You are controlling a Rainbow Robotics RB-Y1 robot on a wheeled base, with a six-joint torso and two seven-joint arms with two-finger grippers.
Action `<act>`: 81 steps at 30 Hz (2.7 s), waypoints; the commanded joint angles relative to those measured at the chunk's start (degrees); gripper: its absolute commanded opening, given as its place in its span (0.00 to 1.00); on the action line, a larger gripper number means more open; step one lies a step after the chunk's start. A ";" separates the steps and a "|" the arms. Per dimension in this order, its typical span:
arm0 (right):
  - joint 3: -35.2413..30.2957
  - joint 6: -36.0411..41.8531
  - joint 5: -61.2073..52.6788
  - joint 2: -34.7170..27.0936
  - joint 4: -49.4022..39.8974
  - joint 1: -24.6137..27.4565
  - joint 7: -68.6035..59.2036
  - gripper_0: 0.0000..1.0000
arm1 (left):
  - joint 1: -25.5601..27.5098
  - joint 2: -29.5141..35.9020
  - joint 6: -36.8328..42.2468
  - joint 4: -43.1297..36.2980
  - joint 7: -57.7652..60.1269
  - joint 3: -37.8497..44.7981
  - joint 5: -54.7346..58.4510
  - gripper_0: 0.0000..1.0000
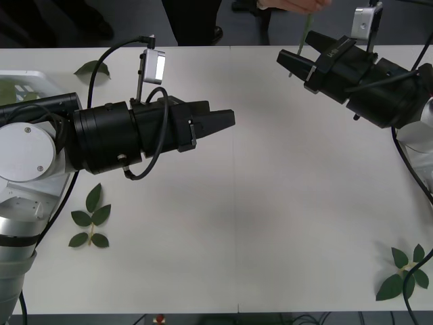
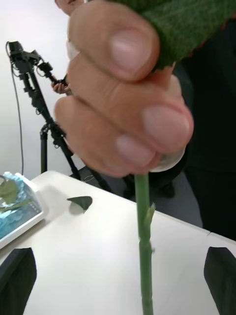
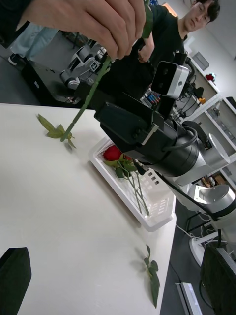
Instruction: Place the red flowers into the right box and the blue flowers into the left box. If a person shows an open palm, hand one flower to the person first, then continue sorting.
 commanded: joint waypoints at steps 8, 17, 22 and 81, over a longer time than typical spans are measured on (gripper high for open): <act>-7.62 15.06 -0.39 -6.39 -1.14 2.95 -0.28 1.00 | -0.36 -0.10 0.13 -2.08 0.26 1.24 0.30 1.00; -18.60 36.16 8.75 -11.31 -1.14 5.15 -0.28 1.00 | -1.06 3.59 0.22 -2.08 -2.37 1.51 0.04 1.00; -24.05 48.99 15.34 -13.95 -1.14 5.15 -0.28 1.00 | -3.26 9.83 3.30 -2.17 -6.77 2.38 -0.05 1.00; -25.99 59.18 17.72 -21.42 -1.14 5.06 -0.28 1.00 | -20.05 14.31 35.20 2.40 -21.62 11.52 -3.83 1.00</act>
